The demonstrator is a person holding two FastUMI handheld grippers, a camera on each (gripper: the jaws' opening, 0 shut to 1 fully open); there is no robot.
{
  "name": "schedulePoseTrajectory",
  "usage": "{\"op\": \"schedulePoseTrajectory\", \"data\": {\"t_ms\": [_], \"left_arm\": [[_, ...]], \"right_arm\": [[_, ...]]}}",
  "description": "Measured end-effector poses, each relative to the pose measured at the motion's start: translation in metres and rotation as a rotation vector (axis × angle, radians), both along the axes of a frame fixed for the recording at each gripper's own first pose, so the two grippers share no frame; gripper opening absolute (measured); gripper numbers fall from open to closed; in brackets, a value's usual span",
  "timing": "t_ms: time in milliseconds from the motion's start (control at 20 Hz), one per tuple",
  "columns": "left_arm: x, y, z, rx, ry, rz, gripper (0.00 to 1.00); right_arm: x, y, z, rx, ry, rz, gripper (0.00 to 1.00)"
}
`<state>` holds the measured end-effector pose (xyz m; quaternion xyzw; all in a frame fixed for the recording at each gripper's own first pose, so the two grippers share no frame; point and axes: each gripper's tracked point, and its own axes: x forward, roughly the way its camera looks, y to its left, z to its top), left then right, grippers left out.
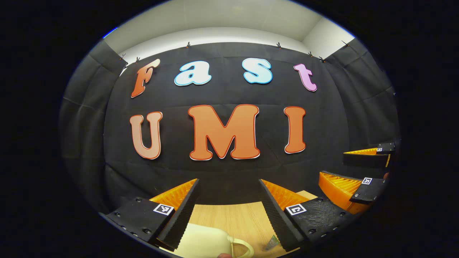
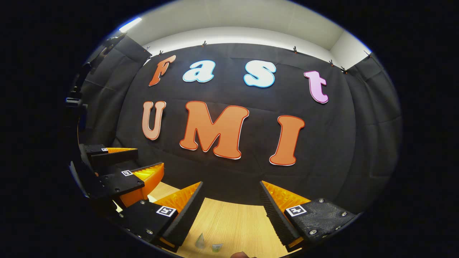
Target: First open the suitcase, pack the skin care products into it, and then close the suitcase.
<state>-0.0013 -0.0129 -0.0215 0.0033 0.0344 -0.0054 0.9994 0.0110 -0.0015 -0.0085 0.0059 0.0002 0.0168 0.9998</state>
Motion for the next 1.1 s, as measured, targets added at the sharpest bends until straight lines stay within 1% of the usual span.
{"op": "schedulePoseTrajectory", "data": {"t_ms": [200,300,400,500,700,950,1100], "left_arm": [[-0.001,-0.001,0.001,0.025,-0.009,-0.001,0.97],[-0.001,-0.002,-0.011,0.050,0.013,-0.012,0.97],[-0.003,-0.005,-0.027,0.095,0.050,-0.030,0.97],[-0.009,-0.013,-0.052,0.154,0.102,-0.070,0.99],[-0.028,-0.023,-0.107,0.301,0.189,-0.136,0.98],[-0.056,-0.044,-0.183,0.425,0.307,-0.249,0.97],[-0.068,-0.047,-0.220,0.525,0.366,-0.301,0.97]], "right_arm": [[0.001,-0.003,-0.001,0.003,0.000,0.004,0.95],[0.001,-0.010,-0.004,0.000,0.007,-0.009,0.95],[0.000,-0.019,-0.009,-0.001,0.013,-0.026,0.95],[-0.001,-0.028,-0.012,-0.001,0.023,-0.043,0.95],[-0.003,-0.050,-0.020,-0.017,0.035,-0.083,0.95],[-0.011,-0.080,-0.026,-0.033,0.047,-0.143,0.95],[-0.015,-0.097,-0.033,-0.033,0.061,-0.176,0.95]]}}
